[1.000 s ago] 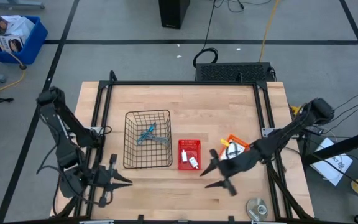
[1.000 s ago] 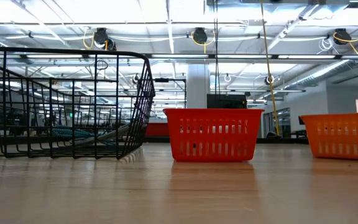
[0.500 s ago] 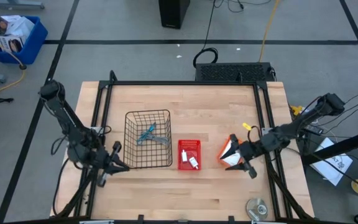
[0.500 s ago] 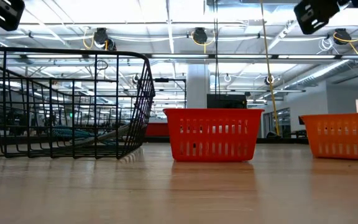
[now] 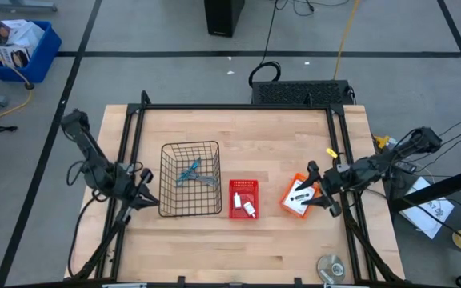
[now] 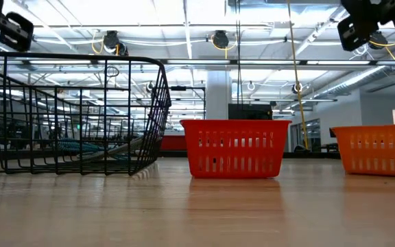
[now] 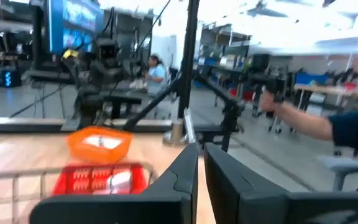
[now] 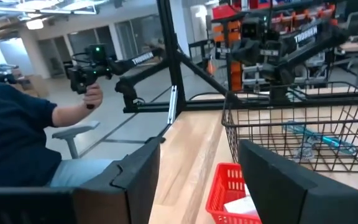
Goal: Pick and place items into bin
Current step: Return to Home Position
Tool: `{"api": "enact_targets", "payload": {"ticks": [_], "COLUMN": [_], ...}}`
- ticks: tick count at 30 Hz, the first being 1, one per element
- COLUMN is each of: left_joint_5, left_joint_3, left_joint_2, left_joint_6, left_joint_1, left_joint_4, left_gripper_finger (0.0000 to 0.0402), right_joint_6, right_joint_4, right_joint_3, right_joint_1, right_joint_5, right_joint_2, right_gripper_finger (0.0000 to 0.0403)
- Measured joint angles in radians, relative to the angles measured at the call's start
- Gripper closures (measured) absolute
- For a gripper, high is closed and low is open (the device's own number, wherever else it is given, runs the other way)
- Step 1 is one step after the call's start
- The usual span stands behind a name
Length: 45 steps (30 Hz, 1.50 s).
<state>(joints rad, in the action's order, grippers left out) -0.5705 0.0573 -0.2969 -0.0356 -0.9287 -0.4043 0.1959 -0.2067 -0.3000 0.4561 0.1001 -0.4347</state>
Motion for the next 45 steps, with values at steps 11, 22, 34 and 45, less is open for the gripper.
{"api": "enact_targets", "payload": {"ticks": [11, 22, 34, 45], "left_joint_5": [-0.063, -0.221, 0.154, 0.231], "left_joint_3": [0.038, 0.068, 0.051, 0.007], "left_joint_2": [0.289, 0.293, 0.285, 0.293], "left_joint_6": [0.038, -0.019, -0.080, -0.071], "left_joint_1": [0.003, 0.062, 0.231, 0.435], "left_joint_4": [0.327, 0.481, 0.488, 0.488], "left_gripper_finger": [0.0369, 0.0369, 0.0369, 0.0369], "right_joint_6": [-0.061, -0.127, -0.012, -0.032], "right_joint_4": [0.146, 0.354, 0.339, 0.223], "right_joint_3": [0.034, 0.052, 0.121, 0.210], "right_joint_1": [-0.027, -0.078, -0.125, -0.181], "right_joint_5": [-0.105, -0.050, -0.048, -0.174], "right_joint_2": [0.229, 0.434, 0.433, 0.433], "right_gripper_finger": [0.0192, 0.0191, 0.0190, 0.0189]}}
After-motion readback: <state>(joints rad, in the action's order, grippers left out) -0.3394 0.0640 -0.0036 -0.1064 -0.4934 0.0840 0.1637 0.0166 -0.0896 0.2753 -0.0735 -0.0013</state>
